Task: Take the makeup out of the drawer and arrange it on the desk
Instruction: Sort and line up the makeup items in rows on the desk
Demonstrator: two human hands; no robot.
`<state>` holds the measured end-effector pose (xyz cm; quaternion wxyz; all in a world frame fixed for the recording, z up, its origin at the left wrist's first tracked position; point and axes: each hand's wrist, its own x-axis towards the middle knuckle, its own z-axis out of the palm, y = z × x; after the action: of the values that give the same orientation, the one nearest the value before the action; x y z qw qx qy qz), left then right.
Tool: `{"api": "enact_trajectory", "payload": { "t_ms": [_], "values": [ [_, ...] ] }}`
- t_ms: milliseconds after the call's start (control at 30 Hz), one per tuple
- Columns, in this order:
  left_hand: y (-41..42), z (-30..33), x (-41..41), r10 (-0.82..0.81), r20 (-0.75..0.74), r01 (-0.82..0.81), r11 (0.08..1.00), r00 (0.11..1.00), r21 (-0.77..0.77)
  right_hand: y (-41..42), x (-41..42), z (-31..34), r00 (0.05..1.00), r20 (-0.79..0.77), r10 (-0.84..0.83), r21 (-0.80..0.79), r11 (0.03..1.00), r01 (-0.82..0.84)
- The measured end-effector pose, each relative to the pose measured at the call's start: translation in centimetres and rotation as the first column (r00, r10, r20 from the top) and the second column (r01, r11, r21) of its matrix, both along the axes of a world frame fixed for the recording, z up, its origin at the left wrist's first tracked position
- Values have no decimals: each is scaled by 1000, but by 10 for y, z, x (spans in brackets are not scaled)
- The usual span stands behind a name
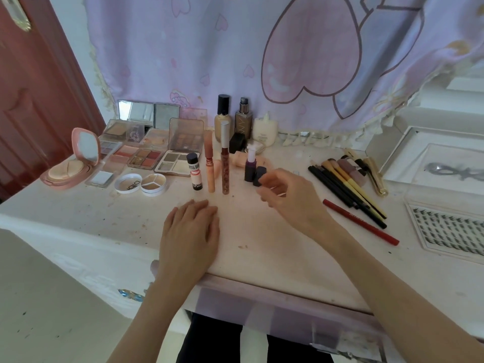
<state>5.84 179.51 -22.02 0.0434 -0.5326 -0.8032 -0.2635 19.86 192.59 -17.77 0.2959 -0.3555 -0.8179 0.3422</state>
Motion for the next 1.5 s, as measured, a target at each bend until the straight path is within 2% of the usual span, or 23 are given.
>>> {"api": "enact_trajectory", "payload": {
  "t_ms": [67, 167, 200, 267, 333, 400, 500, 600, 700, 767, 833, 900, 933, 1033, 1200, 1500],
  "values": [
    [1, 0, 11, -75, 54, 67, 989, 996, 134, 5, 29, 4, 998, 26, -56, 57, 997, 55],
    [11, 1, 33, -185, 40, 176, 971, 982, 160, 14, 72, 1, 971, 106, -214, 179, 965, 193],
    [16, 1, 40, -216, 21, 211, 968, 976, 135, 18, 84, -2, 950, 151, -272, 216, 947, 237],
    [28, 0, 53, -267, -22, 267, 964, 963, -23, 24, 105, -8, 897, 254, -362, 266, 918, 296],
    [41, -4, 55, -293, -71, 275, 942, 953, -194, 26, 116, -14, 851, 357, -386, 293, 911, 290],
    [53, -6, 59, -327, -94, 287, 911, 940, -297, 27, 124, -18, 820, 417, -392, 300, 911, 283],
    [65, -5, 61, -354, -111, 296, 888, 929, -353, 27, 127, -22, 806, 439, -397, 296, 911, 287],
    [68, -6, 60, -357, -128, 296, 890, 925, -346, 28, 124, -23, 794, 452, -406, 337, 902, 269],
    [66, -6, 60, -353, -81, 319, 906, 932, -278, 30, 117, -21, 831, 394, -394, 345, 901, 263],
    [65, -3, 59, -362, 3, 357, 918, 932, -172, 30, 111, -18, 872, 320, -370, 335, 905, 261],
    [62, 4, 59, -356, 218, 363, 932, 908, 8, 27, 102, -12, 922, 254, -292, 314, 927, 207],
    [59, 10, 57, -373, 431, 323, 928, 822, 186, 21, 91, -9, 959, 236, -156, 271, 958, 89],
    [57, 13, 56, -394, 477, 308, 918, 786, 251, 17, 85, -8, 967, 239, -92, 250, 968, 30],
    [52, 18, 52, -441, 490, 293, 890, 752, 350, 8, 72, -10, 966, 255, 27, 224, 971, -86],
    [50, 19, 52, -448, 518, 290, 887, 729, 358, 5, 67, -13, 962, 261, 87, 260, 953, -156],
    [51, 18, 55, -422, 421, 283, 891, 803, 354, 1, 68, -18, 953, 296, 60, 332, 930, -162]
  ]
}}
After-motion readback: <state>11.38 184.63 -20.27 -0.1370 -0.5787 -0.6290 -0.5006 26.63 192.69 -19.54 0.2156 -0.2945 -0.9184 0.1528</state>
